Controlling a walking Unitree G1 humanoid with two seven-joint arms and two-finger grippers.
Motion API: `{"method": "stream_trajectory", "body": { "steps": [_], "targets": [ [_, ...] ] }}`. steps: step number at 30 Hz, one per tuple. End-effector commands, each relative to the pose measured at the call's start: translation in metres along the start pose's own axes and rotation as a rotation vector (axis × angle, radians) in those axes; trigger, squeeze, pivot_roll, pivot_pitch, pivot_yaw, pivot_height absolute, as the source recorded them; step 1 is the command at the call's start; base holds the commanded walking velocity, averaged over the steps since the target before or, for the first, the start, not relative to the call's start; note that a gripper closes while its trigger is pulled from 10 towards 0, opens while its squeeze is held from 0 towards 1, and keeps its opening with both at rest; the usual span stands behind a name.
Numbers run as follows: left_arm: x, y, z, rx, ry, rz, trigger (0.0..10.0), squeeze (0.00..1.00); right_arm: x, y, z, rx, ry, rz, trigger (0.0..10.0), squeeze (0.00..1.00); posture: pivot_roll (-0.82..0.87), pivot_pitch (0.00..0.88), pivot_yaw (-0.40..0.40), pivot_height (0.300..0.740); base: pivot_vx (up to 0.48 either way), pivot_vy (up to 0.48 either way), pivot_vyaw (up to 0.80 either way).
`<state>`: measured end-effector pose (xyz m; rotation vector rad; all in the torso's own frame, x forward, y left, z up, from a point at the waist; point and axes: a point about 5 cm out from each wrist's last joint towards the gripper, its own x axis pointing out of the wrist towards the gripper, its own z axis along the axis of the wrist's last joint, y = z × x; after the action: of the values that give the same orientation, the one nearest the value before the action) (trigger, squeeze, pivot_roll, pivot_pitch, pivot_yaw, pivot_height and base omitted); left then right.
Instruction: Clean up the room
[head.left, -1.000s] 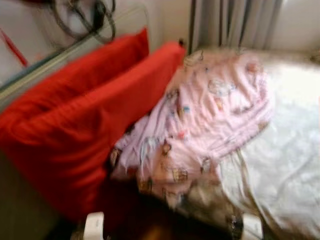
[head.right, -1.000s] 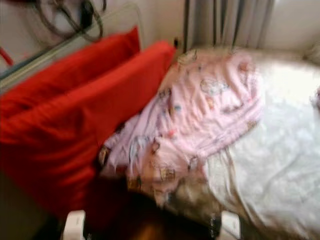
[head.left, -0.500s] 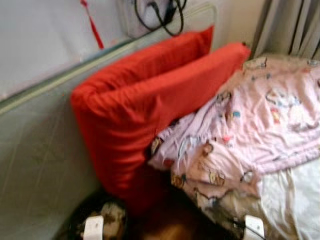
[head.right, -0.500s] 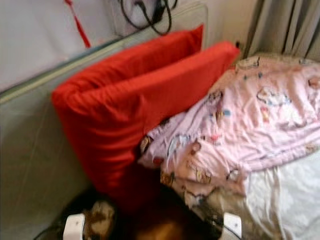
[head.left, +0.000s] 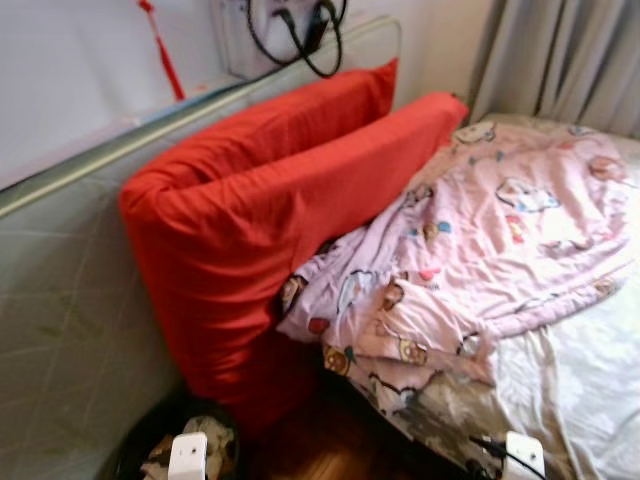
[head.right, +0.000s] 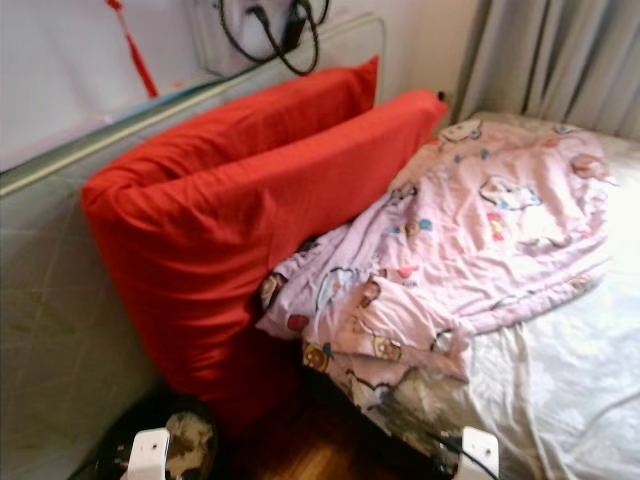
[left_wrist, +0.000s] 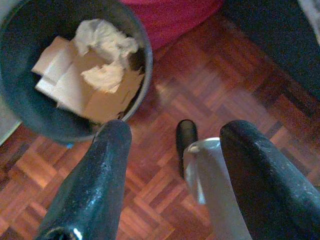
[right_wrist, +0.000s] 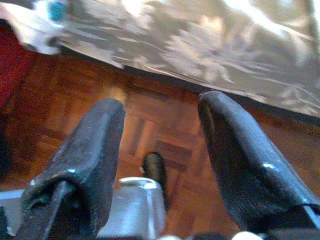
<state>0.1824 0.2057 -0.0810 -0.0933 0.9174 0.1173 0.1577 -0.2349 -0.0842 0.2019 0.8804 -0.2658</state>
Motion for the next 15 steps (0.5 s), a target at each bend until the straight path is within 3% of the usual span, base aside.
{"method": "stream_trajectory", "body": {
  "steps": [1,8,15],
  "targets": [
    [0.000,0.001,0.002,0.002,0.002,0.007,10.0,0.00,-0.002,-0.004,-0.004,-0.015,0.017,0.002,10.0,0.00,0.05,0.006,0.024,0.740,0.000,0.000,0.00],
    [0.002,-0.008,0.004,-0.037,-0.009,-0.003,10.0,0.00,-0.003,-0.014,-0.001,-0.036,0.009,-0.002,10.0,0.00,0.05,0.009,-0.020,0.740,0.000,0.000,0.00],
    [0.002,-0.014,0.006,-0.037,-0.024,-0.016,10.0,0.00,-0.004,-0.006,-0.009,-0.056,0.015,0.007,10.0,0.00,0.04,0.023,-0.017,0.740,0.072,0.000,0.00]
  ]
}}
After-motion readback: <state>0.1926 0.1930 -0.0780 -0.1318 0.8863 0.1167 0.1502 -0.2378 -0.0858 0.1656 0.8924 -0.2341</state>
